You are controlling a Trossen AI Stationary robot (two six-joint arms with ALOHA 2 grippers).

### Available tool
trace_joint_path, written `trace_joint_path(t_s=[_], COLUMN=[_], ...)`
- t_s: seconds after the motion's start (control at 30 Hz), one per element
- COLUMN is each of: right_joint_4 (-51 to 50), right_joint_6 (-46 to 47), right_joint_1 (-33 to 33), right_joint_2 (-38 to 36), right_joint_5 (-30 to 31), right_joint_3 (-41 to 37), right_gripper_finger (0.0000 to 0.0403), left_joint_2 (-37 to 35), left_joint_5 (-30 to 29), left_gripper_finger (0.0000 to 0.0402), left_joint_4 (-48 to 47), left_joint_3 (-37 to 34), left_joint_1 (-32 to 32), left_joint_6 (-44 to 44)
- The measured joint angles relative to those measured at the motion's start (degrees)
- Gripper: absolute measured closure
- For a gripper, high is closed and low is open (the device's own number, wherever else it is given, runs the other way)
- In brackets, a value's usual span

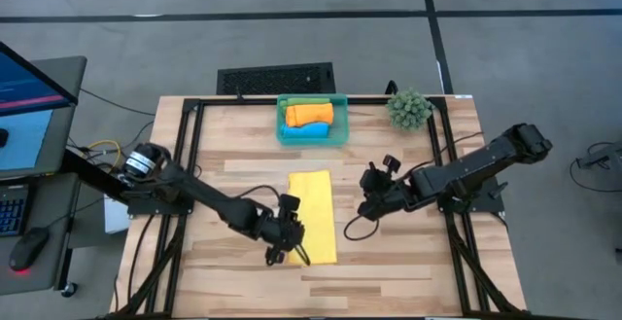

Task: Roll microfiber towels into tight, uniform cylinder then place into a basket
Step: Roll the yellow towel

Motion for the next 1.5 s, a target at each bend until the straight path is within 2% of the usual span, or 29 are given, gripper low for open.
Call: trace_joint_path(t_s=[0.3, 0.63, 0.8, 0.93, 1.13, 1.3, 1.5], right_joint_4=[5.62, 19.11, 28.69, 33.38, 35.45, 35.7, 37.25], right_joint_6=[-5.81, -16.59, -22.28, -23.08, -21.4, -20.68, -20.15], right_joint_1=[7.81, 15.72, 16.7, 16.66, 16.63, 16.69, 16.66], right_joint_2=[1.98, 12.56, 15.8, 16.71, 16.7, 16.7, 16.96], right_joint_5=[-0.06, -0.13, -0.44, -3.75, -8.92, -9.01, -9.2], right_joint_3=[0.02, 0.01, 0.09, 0.09, 0.09, 0.09, 0.09], right_gripper_finger=[0.0296, 0.0296, 0.0296, 0.0296, 0.0296, 0.0288, 0.0256], left_joint_2=[0.59, 0.55, 0.48, 0.48, 0.44, 1.01, 6.38], left_joint_5=[-1.04, -3.5, -4.08, -5.41, -6.22, -6.22, -6.92], left_gripper_finger=[0.0251, 0.0251, 0.0251, 0.0251, 0.0251, 0.0251, 0.0251], left_joint_4=[0.59, 3.46, 6.08, 10.74, 16.19, 19.29, 23.29], left_joint_3=[-0.18, -0.11, -3.19, -6.26, -8.31, -8.63, -8.66], left_joint_1=[-7.76, -12.96, -13.71, -14.75, -15.59, -15.66, -15.72], left_joint_6=[-3.61, -8.13, -11.33, -14.04, -13.64, -11.82, -9.43])
